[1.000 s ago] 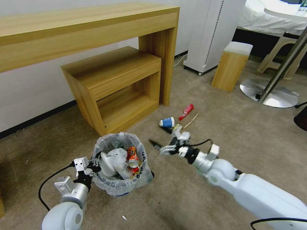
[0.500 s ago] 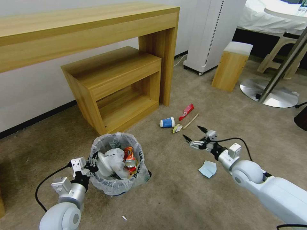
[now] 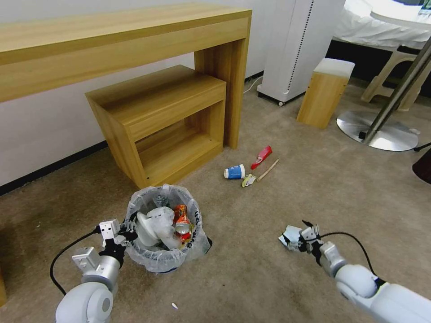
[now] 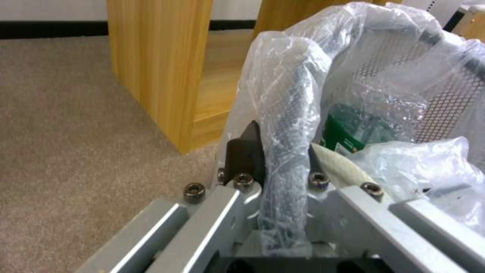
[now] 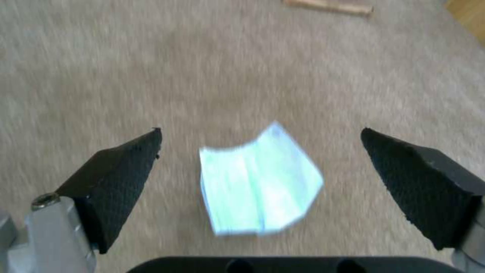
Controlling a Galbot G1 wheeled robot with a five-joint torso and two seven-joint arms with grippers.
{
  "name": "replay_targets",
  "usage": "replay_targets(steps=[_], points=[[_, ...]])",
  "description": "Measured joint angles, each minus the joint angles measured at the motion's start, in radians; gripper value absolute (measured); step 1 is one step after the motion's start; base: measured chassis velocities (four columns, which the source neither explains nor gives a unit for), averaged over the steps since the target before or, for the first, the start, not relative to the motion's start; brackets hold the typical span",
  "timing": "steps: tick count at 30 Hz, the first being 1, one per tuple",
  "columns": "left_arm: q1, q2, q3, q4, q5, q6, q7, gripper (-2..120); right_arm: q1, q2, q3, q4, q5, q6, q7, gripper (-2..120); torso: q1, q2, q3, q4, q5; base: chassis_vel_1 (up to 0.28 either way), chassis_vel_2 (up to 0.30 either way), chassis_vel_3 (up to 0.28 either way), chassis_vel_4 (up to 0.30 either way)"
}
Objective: Pick up the trash bin and place the garbage on the floor into it.
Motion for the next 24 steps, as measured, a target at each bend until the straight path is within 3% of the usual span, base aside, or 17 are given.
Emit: replay_targets(steps=[24], points=[[0.009,-0.011,-0.008,0.012,0.002,-0.018,0.007,2,0.025,0.144,0.006,-0.271,-0.226,-0.031,0.072,96,0.000,0.000,0.000,0.0000,-0.0001,0.000,0.000,0.000,0.000]])
